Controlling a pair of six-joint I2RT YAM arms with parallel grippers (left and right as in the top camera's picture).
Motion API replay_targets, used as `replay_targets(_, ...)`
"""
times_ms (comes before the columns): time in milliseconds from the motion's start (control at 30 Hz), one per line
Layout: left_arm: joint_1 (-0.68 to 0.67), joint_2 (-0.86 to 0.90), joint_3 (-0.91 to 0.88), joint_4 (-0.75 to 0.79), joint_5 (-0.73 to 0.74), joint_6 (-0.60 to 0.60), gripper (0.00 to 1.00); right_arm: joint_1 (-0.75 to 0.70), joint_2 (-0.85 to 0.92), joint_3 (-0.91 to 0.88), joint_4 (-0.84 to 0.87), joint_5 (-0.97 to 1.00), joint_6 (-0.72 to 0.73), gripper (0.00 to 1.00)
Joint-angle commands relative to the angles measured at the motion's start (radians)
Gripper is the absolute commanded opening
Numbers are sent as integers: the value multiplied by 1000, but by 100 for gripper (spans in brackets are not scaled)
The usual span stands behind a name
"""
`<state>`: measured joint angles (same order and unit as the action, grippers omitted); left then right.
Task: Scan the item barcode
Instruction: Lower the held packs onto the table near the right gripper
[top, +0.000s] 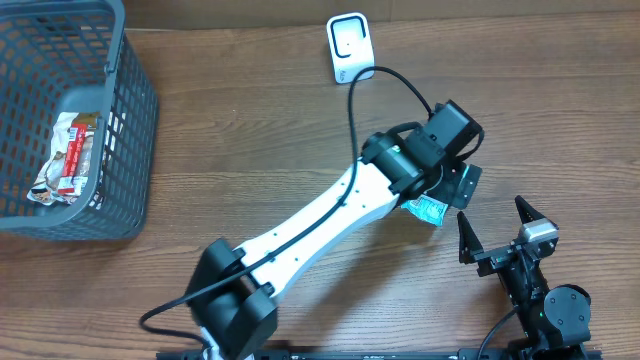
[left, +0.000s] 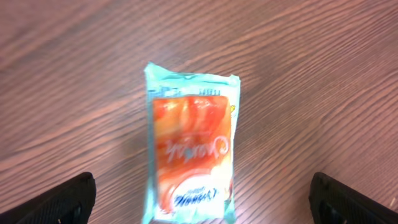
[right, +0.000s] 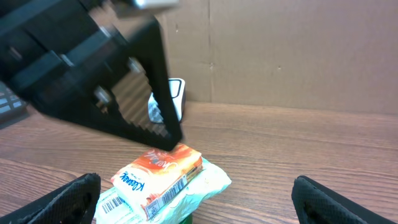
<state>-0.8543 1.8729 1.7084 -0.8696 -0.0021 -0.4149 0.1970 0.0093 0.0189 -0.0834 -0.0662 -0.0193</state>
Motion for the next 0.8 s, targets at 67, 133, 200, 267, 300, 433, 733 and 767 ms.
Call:
replay_targets(67, 66, -50, 25, -20, -34, 34, 100, -2, -6, -11, 3, 12, -5, 100)
replay_targets(133, 90, -52, 25, -20, -23, 34, 100, -2, -6, -11, 3, 12, -5, 100)
replay_targets(200, 111, -54, 25, -21, -5, 34, 100, -2, -6, -11, 3, 12, -5, 100)
replay_targets(267, 129, -55, 25, -24, 14, 34, 100, -2, -6, -11, 3, 12, -5, 100)
replay_targets(300, 137, -55, 25, -25, 25, 35, 100, -2, -6, -11, 3, 12, -5, 100)
replay_targets(433, 161, -56, 25, -31, 50, 42, 100, -2, -6, -11, 3, 12, -5, 100)
replay_targets(733, 163, -53, 22, -50, 161, 71, 100, -2, -6, -11, 3, 12, -5, 100)
replay_targets(767, 159, -52, 21, -50, 185, 94, 100, -2, -6, -11, 3, 12, -5, 100)
